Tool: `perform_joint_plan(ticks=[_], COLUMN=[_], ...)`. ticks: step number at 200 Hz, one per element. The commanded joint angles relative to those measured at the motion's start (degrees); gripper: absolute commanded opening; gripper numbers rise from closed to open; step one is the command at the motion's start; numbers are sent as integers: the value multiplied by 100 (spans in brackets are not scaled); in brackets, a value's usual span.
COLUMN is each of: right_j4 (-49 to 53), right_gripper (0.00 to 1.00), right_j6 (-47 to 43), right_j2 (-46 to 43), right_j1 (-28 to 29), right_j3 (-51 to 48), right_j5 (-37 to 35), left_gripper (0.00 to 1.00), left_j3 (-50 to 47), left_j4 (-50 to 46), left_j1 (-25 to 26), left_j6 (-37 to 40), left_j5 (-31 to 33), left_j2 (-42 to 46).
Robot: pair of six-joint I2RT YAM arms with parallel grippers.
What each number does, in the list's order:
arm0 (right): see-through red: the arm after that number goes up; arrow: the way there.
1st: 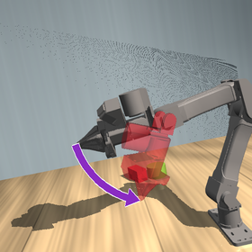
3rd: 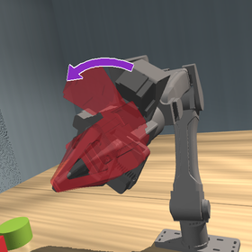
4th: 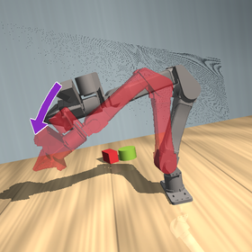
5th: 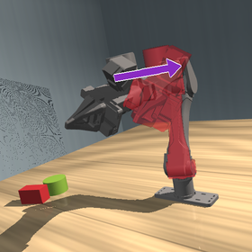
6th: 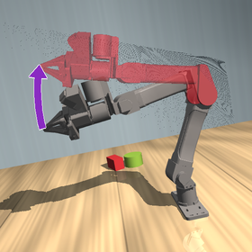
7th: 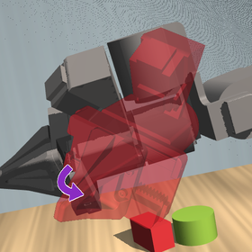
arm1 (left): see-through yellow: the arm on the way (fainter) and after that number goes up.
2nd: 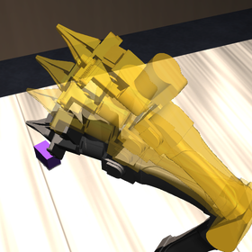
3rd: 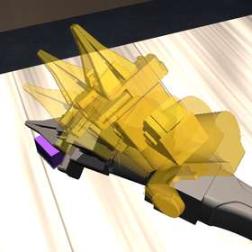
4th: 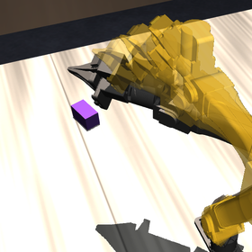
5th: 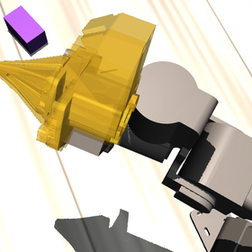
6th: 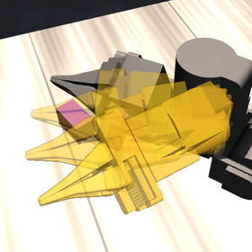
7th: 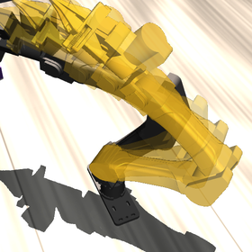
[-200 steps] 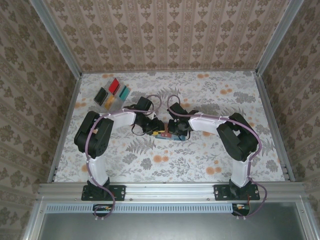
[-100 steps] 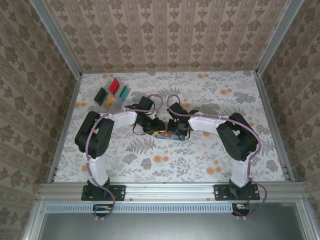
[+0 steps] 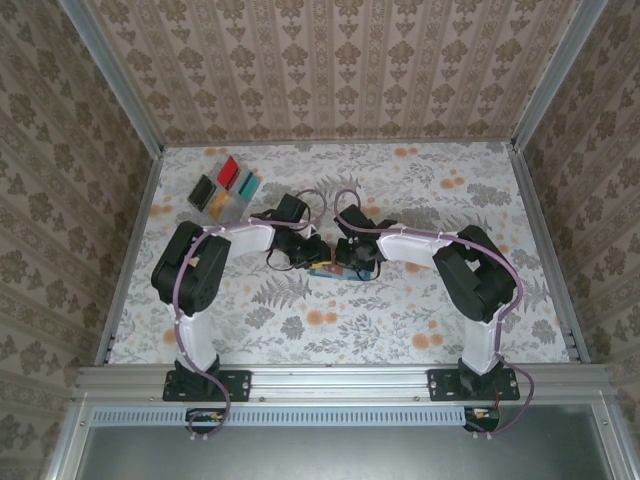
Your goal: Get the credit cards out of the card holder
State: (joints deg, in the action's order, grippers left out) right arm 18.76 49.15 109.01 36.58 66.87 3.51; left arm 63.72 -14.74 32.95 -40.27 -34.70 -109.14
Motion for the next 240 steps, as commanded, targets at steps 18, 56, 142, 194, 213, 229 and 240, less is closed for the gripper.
perform_joint_plan(ticks=[18, 56, 142, 194, 213, 229, 240], right_j4=[268, 340, 470, 486, 436, 444, 373], right_gripper=[24, 40, 49, 49, 47, 43, 41], right_j6=[-159, -152, 180, 62, -39, -107, -211], right_j2=[-217, -1044, -2462, -2641, -2538, -2415, -2327], right_j1=[-10, -27, -181, -255, -256, -247, -239], right_j3=[-122, -238, -1194, -1343, -1274, -1167, -1110], right_j5=[-80, -383, -1159, -1091, -906, -767, -631], left_gripper=[14, 14, 45, 49, 48, 46, 44], left_j3=[-133, -184, -160, -193, -290, -429, -550], left_j4=[278, 529, 1702, 1807, 1854, 1916, 1963], left_j1=[-25, -12, 496, 568, 572, 566, 562], left_j6=[33, -47, -640, -789, -829, -892, -949], left_j5=[-126, -178, -859, -722, -573, -365, -169], left_j2=[239, 346, 354, 154, 173, 191, 241])
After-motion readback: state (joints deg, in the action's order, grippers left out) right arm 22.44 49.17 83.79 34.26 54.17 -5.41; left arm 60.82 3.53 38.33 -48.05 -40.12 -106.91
